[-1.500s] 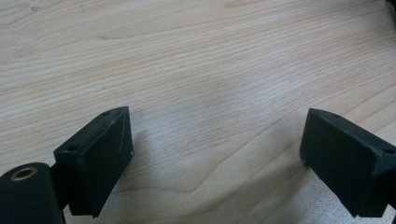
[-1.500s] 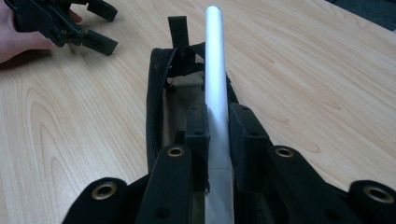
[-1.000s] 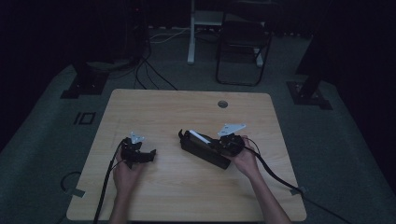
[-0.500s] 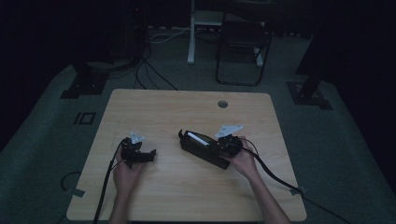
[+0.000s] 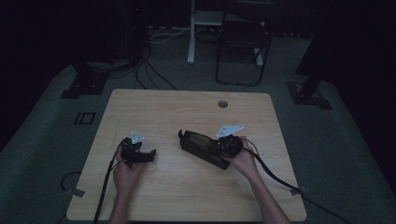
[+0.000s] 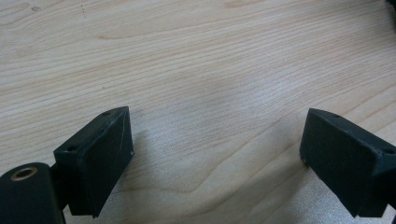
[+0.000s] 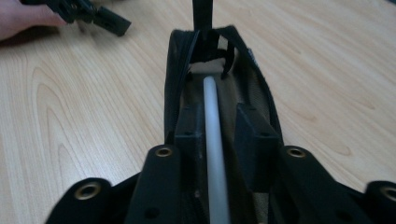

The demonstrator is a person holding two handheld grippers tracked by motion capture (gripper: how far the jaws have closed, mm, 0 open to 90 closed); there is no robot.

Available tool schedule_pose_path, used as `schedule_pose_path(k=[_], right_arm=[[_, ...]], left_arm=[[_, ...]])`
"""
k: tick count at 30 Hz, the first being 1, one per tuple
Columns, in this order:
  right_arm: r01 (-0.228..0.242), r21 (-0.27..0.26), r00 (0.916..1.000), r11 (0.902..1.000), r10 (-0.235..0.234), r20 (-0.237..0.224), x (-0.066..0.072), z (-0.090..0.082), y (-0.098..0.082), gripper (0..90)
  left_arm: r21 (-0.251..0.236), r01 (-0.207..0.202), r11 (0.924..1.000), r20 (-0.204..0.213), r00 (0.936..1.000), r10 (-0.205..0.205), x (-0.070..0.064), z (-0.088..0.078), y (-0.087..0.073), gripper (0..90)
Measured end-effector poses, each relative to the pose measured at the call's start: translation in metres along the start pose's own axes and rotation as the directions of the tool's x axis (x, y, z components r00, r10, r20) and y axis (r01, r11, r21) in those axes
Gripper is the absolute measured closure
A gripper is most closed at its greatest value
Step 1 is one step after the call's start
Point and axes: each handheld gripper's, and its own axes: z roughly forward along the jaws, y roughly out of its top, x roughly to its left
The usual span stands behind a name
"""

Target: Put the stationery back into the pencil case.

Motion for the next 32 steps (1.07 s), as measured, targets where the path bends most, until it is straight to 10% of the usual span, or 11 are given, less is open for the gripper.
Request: schedule_pose_path(k=[17, 32], right_arm=[[-0.014, -0.07, 0.9994, 0.9975, 0.016, 0.031, 0.014, -0.039, -0.001, 36.5], [-0.067, -0.036, 0.9878, 0.9971, 0.071, 0.139, 0.009, -0.056, -0.05, 29.1]], left_arm=[[0.0, 0.001, 1.0, 0.0, 1.0, -0.001, 0.0, 0.0, 0.0, 9.8], [0.0, 0.0, 1.0, 0.0, 1.0, 0.0, 0.0, 0.0, 0.0, 9.8]])
